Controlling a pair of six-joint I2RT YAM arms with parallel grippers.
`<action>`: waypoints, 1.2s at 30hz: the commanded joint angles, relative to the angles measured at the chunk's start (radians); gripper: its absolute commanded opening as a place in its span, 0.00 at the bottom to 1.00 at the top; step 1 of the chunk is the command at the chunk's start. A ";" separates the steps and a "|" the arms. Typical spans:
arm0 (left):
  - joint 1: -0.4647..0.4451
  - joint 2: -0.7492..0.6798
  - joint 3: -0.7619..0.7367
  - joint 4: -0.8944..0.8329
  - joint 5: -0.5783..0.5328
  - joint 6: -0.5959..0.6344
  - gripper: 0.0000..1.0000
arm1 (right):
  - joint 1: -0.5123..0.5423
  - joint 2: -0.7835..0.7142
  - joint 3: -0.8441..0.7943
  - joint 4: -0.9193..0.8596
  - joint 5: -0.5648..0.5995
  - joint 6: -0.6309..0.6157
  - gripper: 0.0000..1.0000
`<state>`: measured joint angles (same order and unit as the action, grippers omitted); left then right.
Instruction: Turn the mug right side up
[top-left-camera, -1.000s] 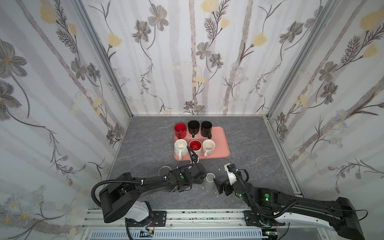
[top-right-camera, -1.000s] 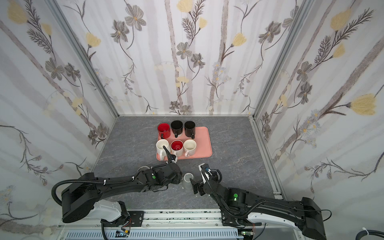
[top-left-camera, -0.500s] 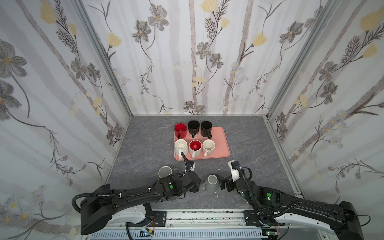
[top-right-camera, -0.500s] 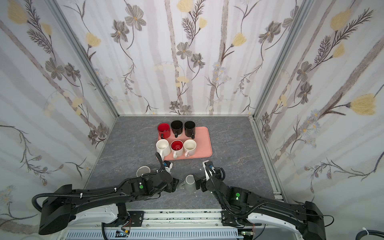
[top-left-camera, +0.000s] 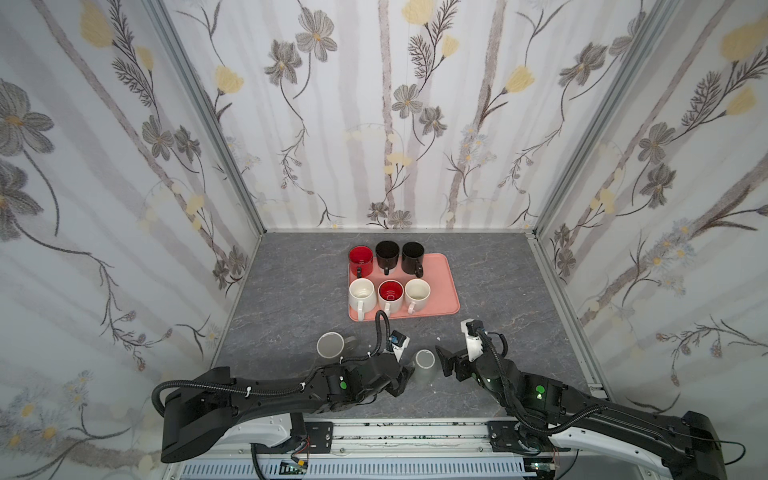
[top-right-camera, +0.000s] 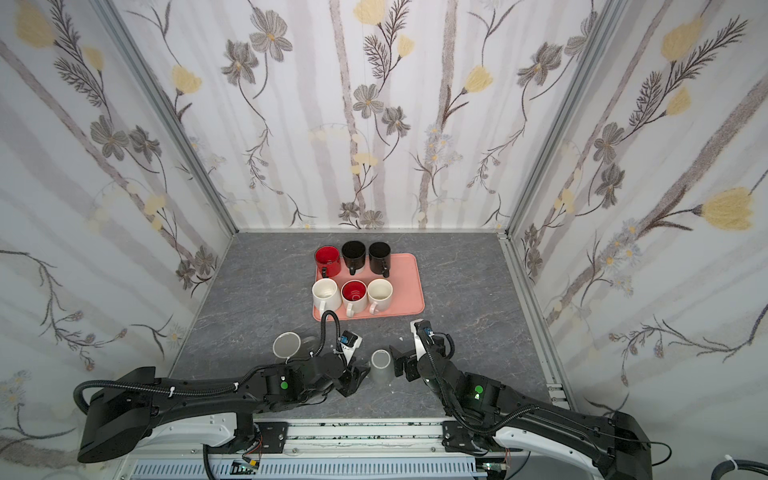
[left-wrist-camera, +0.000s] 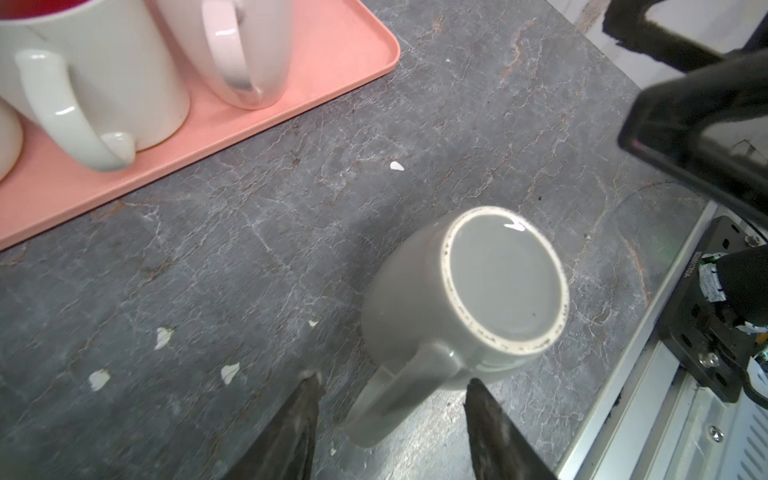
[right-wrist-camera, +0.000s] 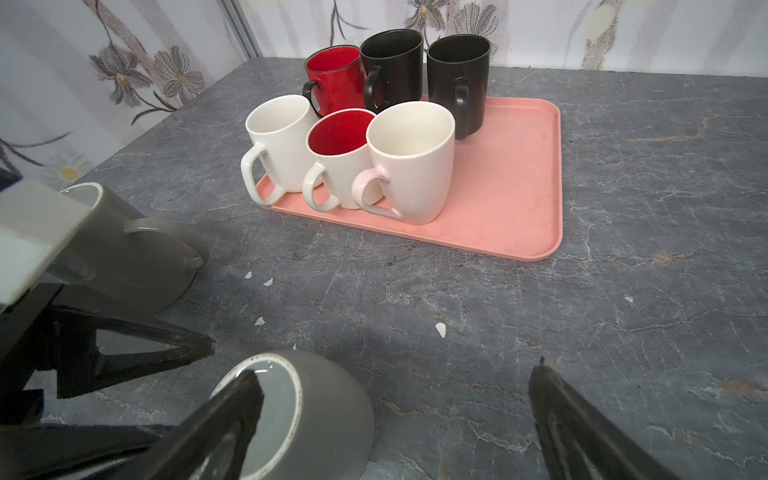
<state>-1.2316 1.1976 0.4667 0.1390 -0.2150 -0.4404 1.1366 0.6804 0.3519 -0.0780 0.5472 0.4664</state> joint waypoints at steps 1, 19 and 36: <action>-0.002 0.023 -0.008 0.102 0.027 0.051 0.50 | -0.005 0.001 0.004 0.030 -0.006 0.007 0.99; -0.017 -0.004 -0.004 0.004 0.069 0.000 0.51 | -0.023 -0.004 -0.001 0.026 -0.009 0.008 1.00; -0.092 0.134 0.070 -0.012 -0.044 0.085 0.34 | -0.031 -0.014 -0.008 0.019 -0.004 0.011 1.00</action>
<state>-1.3209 1.3201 0.5217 0.1108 -0.2474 -0.3710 1.1065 0.6693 0.3466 -0.0769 0.5354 0.4675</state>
